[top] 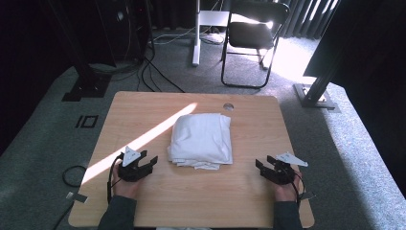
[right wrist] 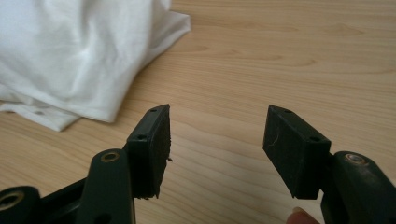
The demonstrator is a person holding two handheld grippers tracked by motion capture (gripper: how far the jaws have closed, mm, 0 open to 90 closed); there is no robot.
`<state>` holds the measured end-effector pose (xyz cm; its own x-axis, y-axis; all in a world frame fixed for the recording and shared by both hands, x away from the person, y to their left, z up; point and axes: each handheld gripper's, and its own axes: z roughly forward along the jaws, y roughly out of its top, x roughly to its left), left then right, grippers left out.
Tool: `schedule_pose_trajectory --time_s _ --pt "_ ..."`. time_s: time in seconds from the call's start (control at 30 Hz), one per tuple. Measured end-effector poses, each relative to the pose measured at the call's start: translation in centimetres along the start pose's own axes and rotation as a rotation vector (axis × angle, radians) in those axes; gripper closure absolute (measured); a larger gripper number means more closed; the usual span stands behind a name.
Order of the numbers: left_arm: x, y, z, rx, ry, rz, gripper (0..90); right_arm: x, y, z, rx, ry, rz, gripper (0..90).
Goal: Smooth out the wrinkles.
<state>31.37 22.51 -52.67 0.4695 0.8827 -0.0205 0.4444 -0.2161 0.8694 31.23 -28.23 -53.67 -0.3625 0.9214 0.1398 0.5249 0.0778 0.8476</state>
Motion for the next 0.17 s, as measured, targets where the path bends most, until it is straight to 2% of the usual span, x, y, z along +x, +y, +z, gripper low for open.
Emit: schedule_pose_trajectory --time_s 0.1,0.17 --pt "0.02 -0.19 0.2 0.008 0.007 0.004 46.5 -0.49 -0.21 0.08 -0.007 0.004 0.03 40.9" --pt "0.01 -0.2 0.23 0.008 0.008 0.005 46.5 -0.63 -0.26 0.1 -0.005 -0.003 0.029 40.9"
